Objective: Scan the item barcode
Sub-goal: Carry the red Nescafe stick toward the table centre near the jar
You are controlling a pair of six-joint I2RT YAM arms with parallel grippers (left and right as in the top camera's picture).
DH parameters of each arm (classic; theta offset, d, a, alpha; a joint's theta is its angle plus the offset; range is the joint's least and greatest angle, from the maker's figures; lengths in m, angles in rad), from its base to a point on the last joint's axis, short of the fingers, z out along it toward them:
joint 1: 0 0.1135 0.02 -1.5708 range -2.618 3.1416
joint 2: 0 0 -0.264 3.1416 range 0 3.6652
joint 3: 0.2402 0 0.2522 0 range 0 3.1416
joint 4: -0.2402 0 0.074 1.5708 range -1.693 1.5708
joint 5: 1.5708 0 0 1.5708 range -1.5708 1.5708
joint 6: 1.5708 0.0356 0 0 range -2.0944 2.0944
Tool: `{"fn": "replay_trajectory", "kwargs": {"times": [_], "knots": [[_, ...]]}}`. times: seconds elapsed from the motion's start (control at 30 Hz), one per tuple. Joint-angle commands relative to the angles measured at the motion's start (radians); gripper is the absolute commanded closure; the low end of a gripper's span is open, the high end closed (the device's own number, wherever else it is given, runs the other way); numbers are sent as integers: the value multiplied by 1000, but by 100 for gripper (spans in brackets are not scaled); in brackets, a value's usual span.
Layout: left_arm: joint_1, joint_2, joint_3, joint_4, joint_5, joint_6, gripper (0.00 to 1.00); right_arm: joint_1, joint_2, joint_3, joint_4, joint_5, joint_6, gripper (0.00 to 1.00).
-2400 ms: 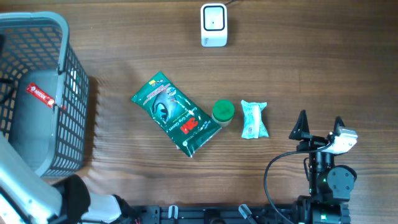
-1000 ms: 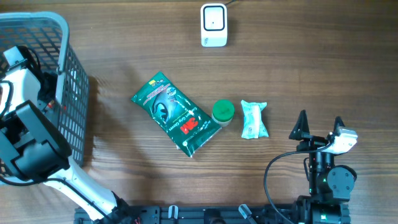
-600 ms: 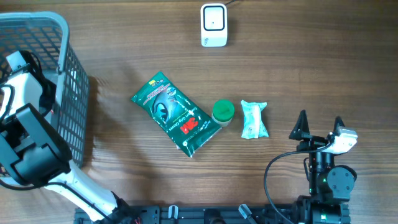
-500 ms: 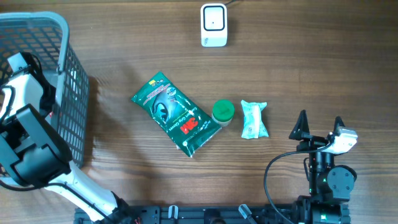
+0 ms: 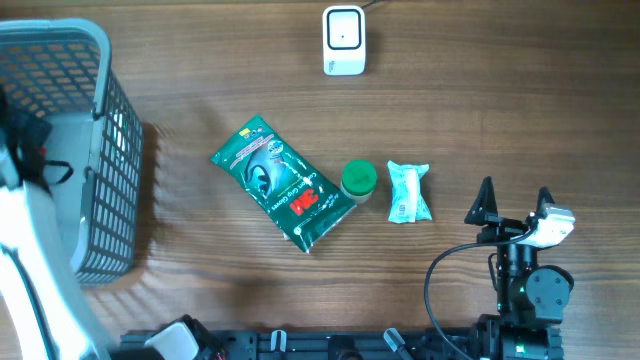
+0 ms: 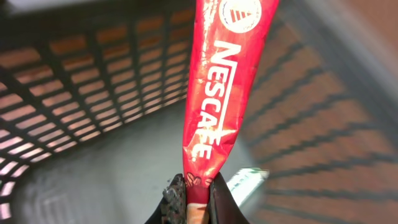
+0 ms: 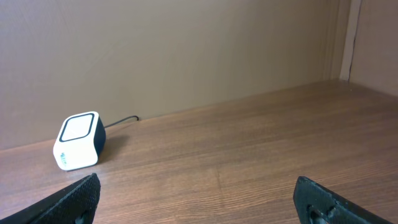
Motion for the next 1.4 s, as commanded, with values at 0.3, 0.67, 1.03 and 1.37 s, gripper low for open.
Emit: {"fn": "replay_trajectory", "kwargs": {"times": [0.3,0.67,1.03,1.37], "knots": [[-363,-314,-5,-47,784,142,96,0,-7,-1,3,-13,-13,1],[-1108,-106,-272,113,551,256,96,0,-7,-1,3,-13,-13,0],[-1369,322,-282,309,482,390,96,0,-7,-1,3,-13,-13,0],[-1370,380,-282,215,482,381,92,0,-7,-1,3,-13,-13,0]]}}
